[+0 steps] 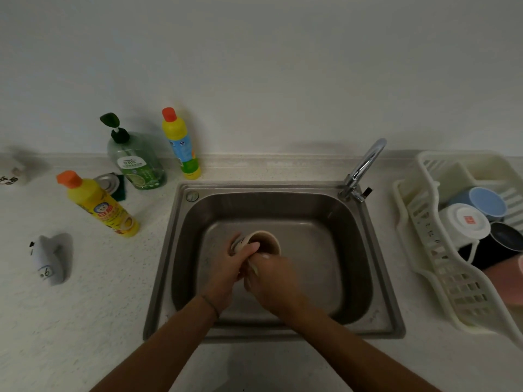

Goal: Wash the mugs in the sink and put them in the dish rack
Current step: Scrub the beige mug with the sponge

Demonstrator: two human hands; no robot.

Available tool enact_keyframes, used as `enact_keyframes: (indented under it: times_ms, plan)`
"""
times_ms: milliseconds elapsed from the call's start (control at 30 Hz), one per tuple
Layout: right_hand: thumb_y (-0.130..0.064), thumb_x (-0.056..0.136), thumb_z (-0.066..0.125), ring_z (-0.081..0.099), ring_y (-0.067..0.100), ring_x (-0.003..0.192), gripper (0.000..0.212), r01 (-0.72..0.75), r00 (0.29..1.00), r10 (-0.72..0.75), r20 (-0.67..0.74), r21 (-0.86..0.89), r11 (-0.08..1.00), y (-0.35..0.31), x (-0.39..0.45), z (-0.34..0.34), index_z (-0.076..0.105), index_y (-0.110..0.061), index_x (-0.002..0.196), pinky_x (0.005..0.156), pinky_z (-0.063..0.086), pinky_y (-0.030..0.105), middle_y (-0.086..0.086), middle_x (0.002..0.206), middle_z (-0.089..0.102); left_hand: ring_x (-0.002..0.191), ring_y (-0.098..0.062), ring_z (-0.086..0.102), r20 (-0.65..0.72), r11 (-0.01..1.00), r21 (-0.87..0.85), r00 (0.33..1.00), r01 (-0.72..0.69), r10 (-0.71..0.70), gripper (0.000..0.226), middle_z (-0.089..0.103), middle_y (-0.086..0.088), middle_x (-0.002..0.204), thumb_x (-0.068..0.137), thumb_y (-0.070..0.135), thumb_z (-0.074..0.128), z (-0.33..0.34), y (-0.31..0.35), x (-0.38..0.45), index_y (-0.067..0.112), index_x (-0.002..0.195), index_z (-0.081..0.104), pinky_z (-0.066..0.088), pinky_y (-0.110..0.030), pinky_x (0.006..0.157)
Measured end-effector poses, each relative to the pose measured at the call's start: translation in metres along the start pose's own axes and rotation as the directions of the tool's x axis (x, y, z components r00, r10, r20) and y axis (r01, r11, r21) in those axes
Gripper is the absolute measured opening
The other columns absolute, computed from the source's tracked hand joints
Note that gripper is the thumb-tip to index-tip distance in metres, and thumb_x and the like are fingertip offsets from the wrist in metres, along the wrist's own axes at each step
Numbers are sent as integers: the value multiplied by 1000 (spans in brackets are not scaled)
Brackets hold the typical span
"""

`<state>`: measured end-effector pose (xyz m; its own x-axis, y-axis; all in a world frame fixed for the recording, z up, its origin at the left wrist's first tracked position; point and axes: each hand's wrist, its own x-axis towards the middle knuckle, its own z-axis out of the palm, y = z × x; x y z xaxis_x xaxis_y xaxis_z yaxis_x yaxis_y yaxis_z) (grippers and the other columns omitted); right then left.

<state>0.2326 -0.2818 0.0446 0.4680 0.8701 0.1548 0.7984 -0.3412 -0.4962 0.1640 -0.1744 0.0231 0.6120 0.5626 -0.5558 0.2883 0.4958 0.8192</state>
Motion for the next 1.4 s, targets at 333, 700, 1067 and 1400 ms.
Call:
enact_keyframes:
  times_ms: [333,700,1067,1400]
  plan:
    - [-5,87,54,56,27,120,55,47,878,-55,475,28,998,16,-3,-11,51,-18,140,90,54,49,8,134,60,113,-31,65,-133,997,27,988,-76,79,64,61,-12,129,63,46,87,-16,-18,10,39,120,60,58,-49,96]
    - [-3,89,53,51,34,124,58,118,887,-34,460,-154,981,15,-13,-6,45,-10,146,93,52,49,15,139,55,107,-26,67,-73,986,106,988,-127,135,34,65,-11,120,85,13,81,-16,-28,17,22,115,67,55,-25,73]
    - [-6,84,56,57,33,116,53,67,933,-23,358,-109,992,15,-9,6,54,-13,137,84,56,49,10,127,63,104,-26,70,-45,988,63,989,-138,141,55,70,-13,115,64,38,86,-14,-19,18,17,111,69,58,-33,79]
    - [-14,91,62,62,26,101,37,281,923,-211,321,-188,941,29,-8,-7,58,-16,128,75,58,42,6,114,68,96,-19,71,153,980,196,988,-30,-1,27,74,-9,113,93,29,71,-20,6,13,19,119,71,55,-23,65]
